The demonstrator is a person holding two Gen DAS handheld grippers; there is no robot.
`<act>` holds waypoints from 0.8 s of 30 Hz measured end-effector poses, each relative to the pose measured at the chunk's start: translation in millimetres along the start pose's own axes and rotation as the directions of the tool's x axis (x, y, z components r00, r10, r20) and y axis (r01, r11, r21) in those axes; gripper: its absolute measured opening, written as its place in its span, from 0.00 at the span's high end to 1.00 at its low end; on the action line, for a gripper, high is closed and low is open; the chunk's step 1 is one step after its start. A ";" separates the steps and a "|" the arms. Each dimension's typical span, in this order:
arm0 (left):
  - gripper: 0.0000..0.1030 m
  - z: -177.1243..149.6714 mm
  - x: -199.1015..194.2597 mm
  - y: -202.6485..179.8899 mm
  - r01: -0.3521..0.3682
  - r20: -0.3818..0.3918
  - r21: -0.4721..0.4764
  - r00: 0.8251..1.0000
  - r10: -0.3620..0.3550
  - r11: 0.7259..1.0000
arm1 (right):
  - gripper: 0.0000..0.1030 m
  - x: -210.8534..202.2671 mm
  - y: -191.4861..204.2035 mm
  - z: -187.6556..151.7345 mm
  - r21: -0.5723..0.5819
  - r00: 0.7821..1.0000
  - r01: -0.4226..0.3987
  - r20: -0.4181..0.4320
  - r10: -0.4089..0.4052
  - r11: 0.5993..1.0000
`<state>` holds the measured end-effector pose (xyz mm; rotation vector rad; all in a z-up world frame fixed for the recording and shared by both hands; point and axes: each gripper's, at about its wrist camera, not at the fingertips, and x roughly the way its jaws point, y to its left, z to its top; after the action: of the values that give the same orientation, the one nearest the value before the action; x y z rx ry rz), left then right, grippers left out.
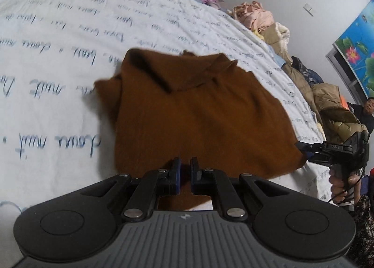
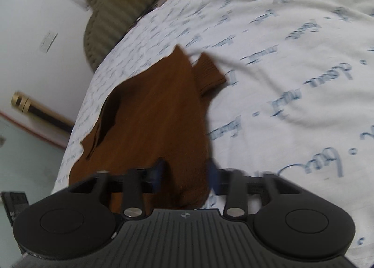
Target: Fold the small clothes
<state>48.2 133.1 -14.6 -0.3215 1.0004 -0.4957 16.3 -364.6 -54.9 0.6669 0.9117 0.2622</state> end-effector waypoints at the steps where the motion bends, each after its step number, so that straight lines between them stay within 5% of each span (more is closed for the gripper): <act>1: 0.93 -2.2 0.6 2.8 0.001 -0.003 -0.013 1.000 -0.001 1.000 | 0.83 -0.3 6.2 -1.8 -0.022 1.000 0.006 -0.004 -0.006 1.000; 6: 0.93 -12.7 3.8 1.7 -0.017 -0.030 0.004 0.999 0.017 1.000 | 0.87 -20.6 32.7 -19.2 -0.160 0.999 0.053 0.015 -0.051 0.986; 10: 0.93 -24.3 5.4 0.0 -0.032 -0.051 0.030 0.998 0.033 0.999 | 0.88 -28.1 26.8 -37.1 -0.170 0.990 0.139 -0.013 -0.143 0.976; 13: 0.93 -28.4 1.0 1.0 -0.025 -0.057 0.024 0.998 0.026 0.999 | 0.85 -33.7 8.5 -41.1 -0.113 0.992 0.127 -0.011 -0.129 0.985; 16: 0.93 -26.9 -8.4 -2.2 -0.024 -0.068 0.034 0.997 0.026 0.999 | 0.49 -55.6 17.0 -34.5 -0.106 0.972 0.228 0.090 -0.219 0.968; 18: 0.93 -25.5 -16.3 -7.6 -0.020 -0.054 0.069 0.998 0.024 0.997 | 0.43 -75.5 39.6 -33.8 -0.140 0.931 0.321 0.230 -0.284 0.937; 20: 0.93 -18.1 -17.7 -14.3 -0.019 -0.033 0.089 0.999 0.022 0.996 | 0.43 -80.1 66.6 -28.2 -0.205 0.932 0.292 0.279 -0.230 0.934; 24: 0.93 3.3 -16.6 -29.9 -0.035 0.035 0.127 0.999 0.031 0.991 | 0.50 -22.2 117.1 -5.9 -0.265 0.987 0.090 0.149 -0.052 0.960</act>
<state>36.3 116.9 13.2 -0.1979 0.9360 -0.5201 5.8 -282.5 31.1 0.3923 0.7454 0.2665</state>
